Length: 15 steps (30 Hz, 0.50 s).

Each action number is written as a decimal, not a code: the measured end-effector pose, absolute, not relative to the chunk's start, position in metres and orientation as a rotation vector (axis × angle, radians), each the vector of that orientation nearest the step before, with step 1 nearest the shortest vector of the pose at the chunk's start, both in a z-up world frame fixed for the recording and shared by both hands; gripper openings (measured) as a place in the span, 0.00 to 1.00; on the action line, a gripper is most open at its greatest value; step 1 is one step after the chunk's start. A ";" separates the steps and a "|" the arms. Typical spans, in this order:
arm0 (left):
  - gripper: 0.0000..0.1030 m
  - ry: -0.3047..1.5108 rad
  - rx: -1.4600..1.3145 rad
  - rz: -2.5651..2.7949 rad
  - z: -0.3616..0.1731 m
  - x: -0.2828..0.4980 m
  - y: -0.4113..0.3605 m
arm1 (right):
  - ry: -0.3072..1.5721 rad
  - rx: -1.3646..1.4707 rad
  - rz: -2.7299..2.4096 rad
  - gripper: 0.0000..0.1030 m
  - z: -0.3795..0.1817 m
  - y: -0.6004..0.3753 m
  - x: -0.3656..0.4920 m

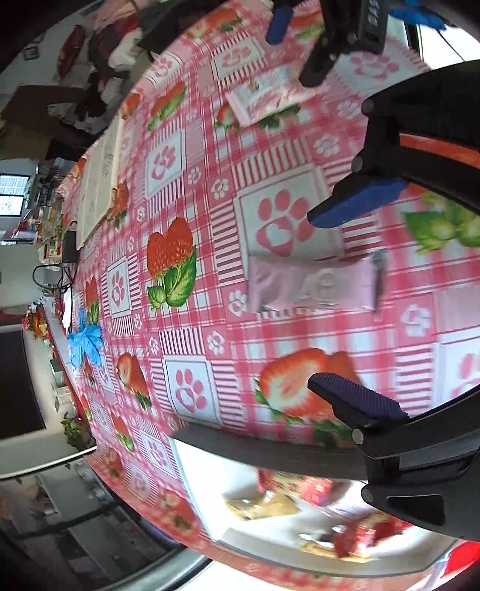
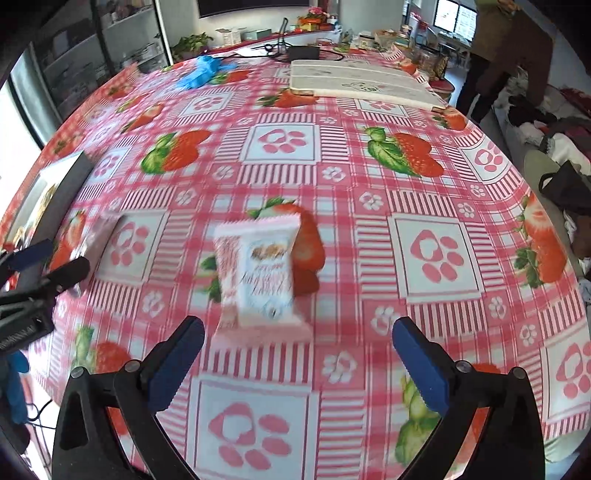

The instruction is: Organize snacks

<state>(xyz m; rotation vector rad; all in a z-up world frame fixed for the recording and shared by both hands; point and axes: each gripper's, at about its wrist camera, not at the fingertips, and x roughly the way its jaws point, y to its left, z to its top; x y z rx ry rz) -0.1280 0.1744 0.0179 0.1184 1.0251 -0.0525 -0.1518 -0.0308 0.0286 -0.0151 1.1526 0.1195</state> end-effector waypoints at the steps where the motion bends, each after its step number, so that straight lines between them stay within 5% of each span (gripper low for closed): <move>1: 0.81 1.028 0.127 -0.047 0.012 -0.122 0.173 | 1.158 -0.012 0.118 0.99 0.027 -0.031 -0.147; 4: 0.85 1.000 0.088 -0.045 0.003 -0.116 0.177 | 1.162 -0.005 0.117 0.99 0.019 -0.026 -0.131; 6: 0.99 0.999 0.062 -0.034 0.000 -0.113 0.183 | 1.163 -0.022 0.100 0.99 0.012 -0.019 -0.125; 15: 1.00 0.957 0.028 -0.051 -0.006 -0.111 0.191 | 1.057 -0.019 0.102 1.00 0.009 -0.013 -0.131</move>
